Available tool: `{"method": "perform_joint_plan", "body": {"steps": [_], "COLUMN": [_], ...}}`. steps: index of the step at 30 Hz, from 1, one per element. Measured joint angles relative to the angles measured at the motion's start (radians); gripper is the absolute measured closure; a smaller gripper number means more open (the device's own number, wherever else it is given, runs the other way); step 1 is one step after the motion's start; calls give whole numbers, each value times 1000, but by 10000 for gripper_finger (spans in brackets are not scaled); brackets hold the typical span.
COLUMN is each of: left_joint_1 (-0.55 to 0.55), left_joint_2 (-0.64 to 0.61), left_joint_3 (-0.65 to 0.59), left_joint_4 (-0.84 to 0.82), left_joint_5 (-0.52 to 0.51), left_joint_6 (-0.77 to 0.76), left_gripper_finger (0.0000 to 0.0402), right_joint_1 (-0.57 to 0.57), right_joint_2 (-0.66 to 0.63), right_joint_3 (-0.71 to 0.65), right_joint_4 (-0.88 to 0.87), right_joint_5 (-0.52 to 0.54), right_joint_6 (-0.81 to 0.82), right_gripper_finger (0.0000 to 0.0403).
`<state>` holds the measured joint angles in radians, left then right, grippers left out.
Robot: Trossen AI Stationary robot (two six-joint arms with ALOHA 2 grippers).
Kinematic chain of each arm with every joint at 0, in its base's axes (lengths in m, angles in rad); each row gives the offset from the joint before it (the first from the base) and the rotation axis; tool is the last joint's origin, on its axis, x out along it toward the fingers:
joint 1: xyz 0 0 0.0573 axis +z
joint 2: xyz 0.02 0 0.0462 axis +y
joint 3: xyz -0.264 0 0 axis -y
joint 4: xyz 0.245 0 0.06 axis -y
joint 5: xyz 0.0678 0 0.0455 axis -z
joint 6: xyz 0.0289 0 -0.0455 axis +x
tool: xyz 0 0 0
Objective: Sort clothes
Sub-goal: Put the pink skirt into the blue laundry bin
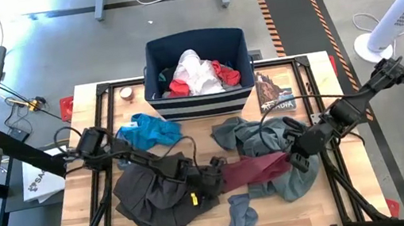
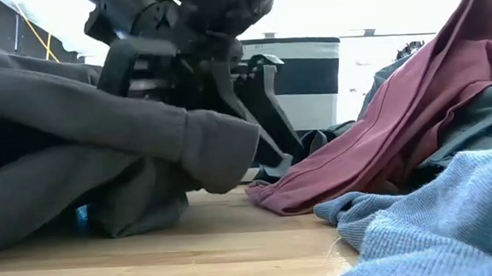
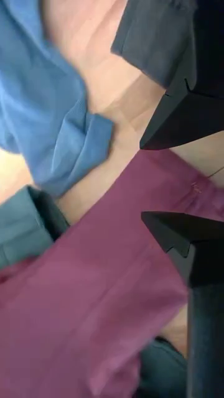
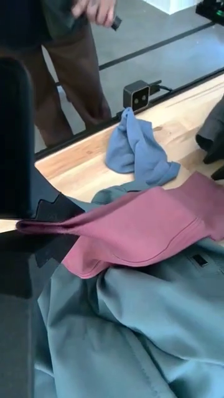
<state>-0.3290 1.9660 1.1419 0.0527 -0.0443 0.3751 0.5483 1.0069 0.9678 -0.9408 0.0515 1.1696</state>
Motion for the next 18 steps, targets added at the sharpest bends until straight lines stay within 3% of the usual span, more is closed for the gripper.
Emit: {"method": "perform_joint_plan", "body": {"steps": [8,15,18], "left_joint_1": [-7,-4,-4], "left_joint_2": [88,182,202], "left_joint_3": [60,209,262], "left_joint_4": [-64,-302,-370], "left_joint_5": [9,24,19], "left_joint_6": [258,360,359], "left_gripper_finger": [233,234,252], "right_joint_1": [-1,-1,-1], "right_joint_2": [-1,-1,-1], "right_joint_3": [0,0,0], "right_joint_4": [27,43,43], "right_joint_5": [-40,-49,-49], "right_joint_6": [1,20,27], "right_gripper_finger": [403,403,403]}}
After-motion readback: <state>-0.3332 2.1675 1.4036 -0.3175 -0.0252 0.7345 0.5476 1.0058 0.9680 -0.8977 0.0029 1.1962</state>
